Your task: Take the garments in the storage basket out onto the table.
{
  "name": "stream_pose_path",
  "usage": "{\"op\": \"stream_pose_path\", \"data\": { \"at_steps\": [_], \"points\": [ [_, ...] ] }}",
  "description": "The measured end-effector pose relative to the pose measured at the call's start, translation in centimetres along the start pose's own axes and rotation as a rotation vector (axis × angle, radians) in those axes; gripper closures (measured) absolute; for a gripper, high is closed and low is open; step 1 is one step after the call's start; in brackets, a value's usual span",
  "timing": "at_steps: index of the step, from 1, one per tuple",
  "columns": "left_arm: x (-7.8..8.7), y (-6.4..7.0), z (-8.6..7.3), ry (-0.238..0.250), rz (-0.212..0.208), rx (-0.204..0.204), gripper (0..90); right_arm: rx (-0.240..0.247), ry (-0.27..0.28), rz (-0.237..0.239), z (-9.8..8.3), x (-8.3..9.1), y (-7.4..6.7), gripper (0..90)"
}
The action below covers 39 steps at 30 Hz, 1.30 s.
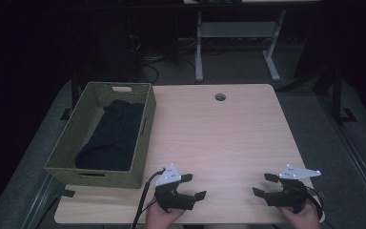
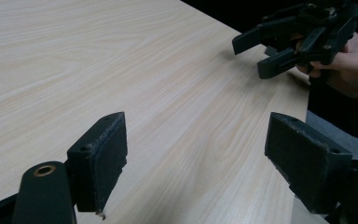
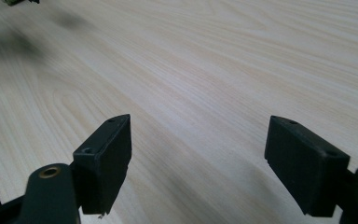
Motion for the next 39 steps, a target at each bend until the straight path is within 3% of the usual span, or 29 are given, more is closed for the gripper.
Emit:
{"op": "stream_pose_path", "data": {
  "at_steps": [8, 13, 19, 29, 35, 39],
  "points": [
    [0.2, 0.4, 1.0, 0.013, -0.020, -0.006, 20.8, -0.010, 0.015, -0.010, 0.0, 0.3, 0.2, 21.9],
    [1.1, 1.0, 2.8, 0.038, -0.065, -0.001, 20.9, -0.008, 0.029, -0.018, 0.1, 0.6, 0.1, 21.9],
    [2.2, 0.6, 4.9, 0.048, -0.089, 0.008, 20.8, -0.014, 0.029, -0.024, 0.1, 0.5, 0.2, 21.9],
    [4.1, -1.4, 9.1, 0.086, -0.081, 0.029, 20.5, -0.009, 0.030, -0.032, 0.4, 0.4, 0.3, 21.6],
    [6.2, -4.1, 12.3, 0.118, -0.055, 0.069, 20.6, -0.007, 0.036, -0.031, 0.6, 0.5, 0.2, 21.6],
    [7.6, -5.5, 13.5, 0.124, -0.032, 0.070, 20.9, -0.004, 0.040, -0.031, 0.6, 0.5, 0.2, 21.6]
  ]
}}
Point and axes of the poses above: each handheld gripper's, and its own axes: x roughly backward along the jaws, z roughly out of its top, y roughly to its right, the point moved 5 cm from there along -x, roughly forward along the jaws, and after that the axes turned 12 degrees about y, right-handed, at the moved point
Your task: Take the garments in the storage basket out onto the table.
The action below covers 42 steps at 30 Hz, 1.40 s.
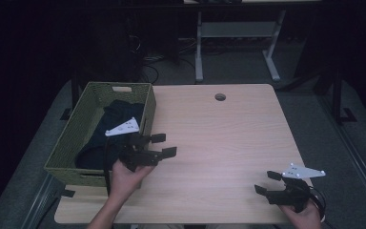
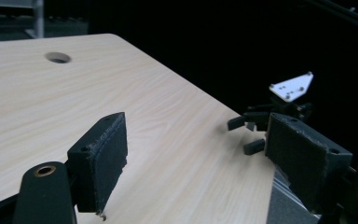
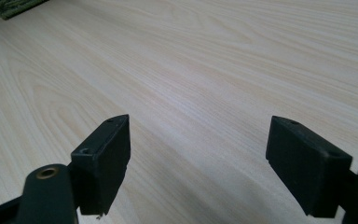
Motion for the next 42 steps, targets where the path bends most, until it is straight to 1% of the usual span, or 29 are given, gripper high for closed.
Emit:
{"op": "stream_pose_path", "data": {
  "at_steps": [2, 4, 7, 9, 11, 13, 19, 20, 21, 23, 24, 25, 26, 28, 30, 31, 35, 36, 38, 42],
  "points": [
    [0.7, -0.8, 0.7, -0.008, 0.013, 0.005, 20.8, 0.000, 0.001, 0.002, 0.0, 0.0, 0.0, 21.6],
    [1.5, -1.6, 1.4, -0.003, 0.030, 0.006, 20.8, 0.001, 0.001, 0.002, 0.0, 0.0, 0.0, 21.6],
    [2.7, -2.9, 2.2, 0.009, 0.051, 0.021, 20.8, 0.004, -0.002, 0.002, 0.0, 0.0, 0.0, 21.6],
    [3.4, -3.6, 2.7, 0.008, 0.065, 0.025, 20.8, 0.003, -0.003, 0.003, 0.0, 0.0, 0.0, 21.6],
    [4.2, -4.4, 3.1, 0.018, 0.080, 0.028, 20.8, 0.005, -0.003, 0.001, 0.0, 0.0, 0.0, 21.6],
    [4.9, -5.1, 3.4, 0.019, 0.090, 0.043, 20.8, 0.005, -0.003, 0.001, 0.1, 0.0, 0.0, 21.6],
    [6.3, -7.2, 3.7, 0.016, 0.123, 0.072, 20.8, 0.003, -0.005, 0.002, 0.1, 0.0, 0.0, 21.6],
    [6.3, -7.2, 3.7, 0.016, 0.123, 0.072, 20.9, 0.003, -0.005, 0.002, 0.1, 0.0, 0.0, 21.6],
    [6.7, -7.9, 3.7, 0.016, 0.133, 0.076, 20.9, 0.005, -0.006, 0.003, 0.1, 0.0, 0.1, 21.6],
    [7.0, -8.4, 3.8, 0.015, 0.142, 0.084, 20.9, 0.005, -0.005, 0.003, 0.1, 0.0, 0.1, 21.6],
    [7.1, -8.8, 3.8, 0.009, 0.150, 0.079, 20.9, 0.005, -0.004, 0.004, 0.1, 0.0, 0.1, 21.6],
    [7.1, -8.8, 3.8, 0.009, 0.150, 0.079, 21.0, 0.005, -0.004, 0.004, 0.1, 0.0, 0.1, 21.6],
    [7.4, -9.3, 3.8, 0.003, 0.156, 0.079, 21.1, 0.001, -0.002, 0.003, 0.1, 0.0, 0.1, 21.5],
    [7.7, -9.9, 3.9, 0.004, 0.164, 0.086, 21.1, 0.000, -0.001, 0.003, 0.1, 0.0, 0.1, 21.5],
    [7.9, -10.1, 4.0, 0.007, 0.161, 0.089, 21.7, 0.002, 0.001, 0.003, 0.1, 0.0, 0.1, 21.5],
    [8.4, -10.7, 4.2, 0.014, 0.164, 0.095, 21.8, 0.001, 0.002, 0.001, 0.1, 0.1, 0.1, 21.5],
    [9.1, -11.7, 4.2, 0.022, 0.168, 0.120, 22.0, -0.001, 0.002, 0.002, 0.1, 0.2, 0.1, 21.5],
    [9.1, -11.7, 4.2, 0.022, 0.168, 0.120, 22.0, -0.001, 0.002, 0.002, 0.1, 0.2, 0.1, 21.5],
    [9.5, -12.4, 4.1, 0.014, 0.182, 0.128, 22.0, -0.001, 0.004, 0.003, 0.1, 0.2, 0.1, 21.4],
    [9.8, -13.3, 3.9, 0.007, 0.197, 0.142, 22.0, 0.014, -0.008, -0.001, 0.1, 0.1, -0.1, 21.1]
  ]
}}
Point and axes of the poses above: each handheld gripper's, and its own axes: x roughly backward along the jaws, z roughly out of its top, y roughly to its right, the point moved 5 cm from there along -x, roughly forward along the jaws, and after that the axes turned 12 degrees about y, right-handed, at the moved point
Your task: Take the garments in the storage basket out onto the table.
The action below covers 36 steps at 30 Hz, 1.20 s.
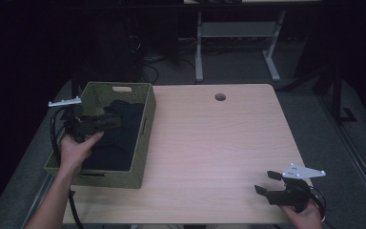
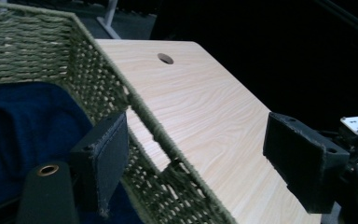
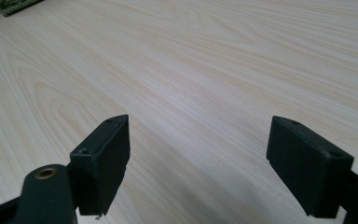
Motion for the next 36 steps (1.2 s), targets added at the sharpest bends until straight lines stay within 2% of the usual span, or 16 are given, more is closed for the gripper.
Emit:
{"op": "stream_pose_path", "data": {
  "at_steps": [4, 9, 16, 18, 19, 26, 36],
  "points": [
    [-0.2, -1.0, -0.2, -0.021, 0.019, 0.010, 22.0, 0.004, -0.007, 0.002, 0.0, -0.1, -0.1, 20.9],
    [-0.6, -2.4, -0.7, -0.026, 0.031, 0.049, 23.0, -0.006, 0.003, 0.001, 0.0, 0.0, 0.1, 20.7],
    [-0.9, -4.2, -1.5, -0.058, 0.083, 0.083, 23.1, -0.001, 0.003, 0.005, 0.0, 0.2, 0.0, 20.7],
    [-1.0, -4.4, -1.6, -0.062, 0.090, 0.085, 23.1, -0.004, 0.003, 0.006, 0.0, 0.2, 0.0, 20.7],
    [-1.1, -4.8, -1.8, -0.077, 0.109, 0.088, 23.1, -0.002, 0.004, 0.006, 0.0, 0.2, 0.0, 20.7],
    [-1.8, -6.1, -2.3, -0.130, 0.155, 0.112, 23.4, -0.005, 0.006, 0.008, 0.0, 0.2, 0.0, 20.7],
    [-2.6, -7.3, -2.3, -0.159, 0.207, 0.121, 24.8, -0.003, 0.013, 0.009, 0.0, 0.4, 0.1, 20.7]
  ]
}}
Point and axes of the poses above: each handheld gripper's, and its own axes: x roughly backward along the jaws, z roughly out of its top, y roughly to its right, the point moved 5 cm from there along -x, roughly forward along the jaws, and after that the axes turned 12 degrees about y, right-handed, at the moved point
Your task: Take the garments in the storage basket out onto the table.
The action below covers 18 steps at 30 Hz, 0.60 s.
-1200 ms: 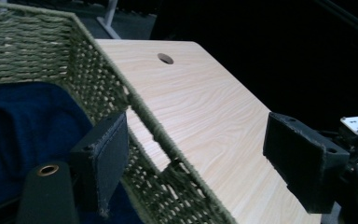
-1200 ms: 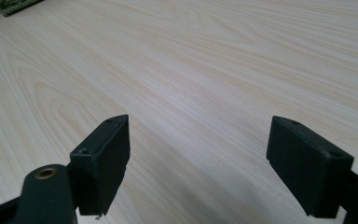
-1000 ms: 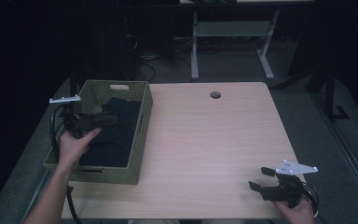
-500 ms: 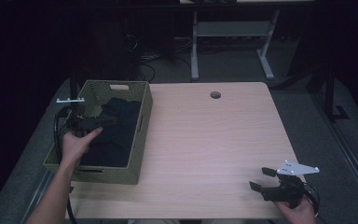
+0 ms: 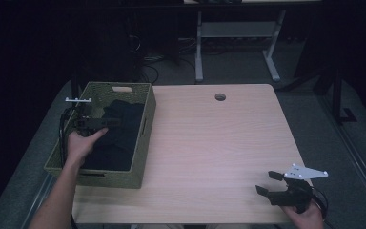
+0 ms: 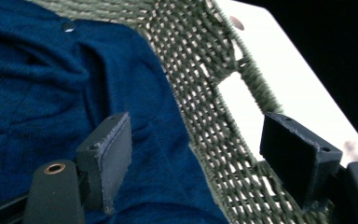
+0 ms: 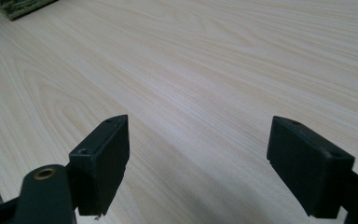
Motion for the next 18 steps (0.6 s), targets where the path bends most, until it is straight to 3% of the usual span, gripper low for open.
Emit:
{"op": "stream_pose_path", "data": {
  "at_steps": [6, 8, 9, 12, 18],
  "points": [
    [-0.7, -0.7, -0.2, -0.049, 0.052, 0.001, 24.8, 0.000, 0.002, 0.001, 0.0, 0.0, 0.1, 20.7],
    [-1.4, -1.0, -0.3, -0.093, 0.076, 0.002, 24.8, 0.000, 0.003, 0.003, 0.0, 0.0, 0.1, 20.7],
    [-1.5, -1.1, -0.4, -0.106, 0.072, 0.003, 24.8, 0.000, 0.004, 0.003, 0.1, 0.0, 0.1, 20.7],
    [-1.9, -1.4, -0.5, -0.119, 0.029, 0.061, 25.1, 0.000, 0.006, 0.003, 0.1, 0.1, 0.1, 20.7],
    [-2.2, -2.0, -1.0, -0.158, 0.047, 0.086, 25.4, 0.001, 0.009, 0.007, 0.1, 0.2, 0.1, 20.7]
  ]
}}
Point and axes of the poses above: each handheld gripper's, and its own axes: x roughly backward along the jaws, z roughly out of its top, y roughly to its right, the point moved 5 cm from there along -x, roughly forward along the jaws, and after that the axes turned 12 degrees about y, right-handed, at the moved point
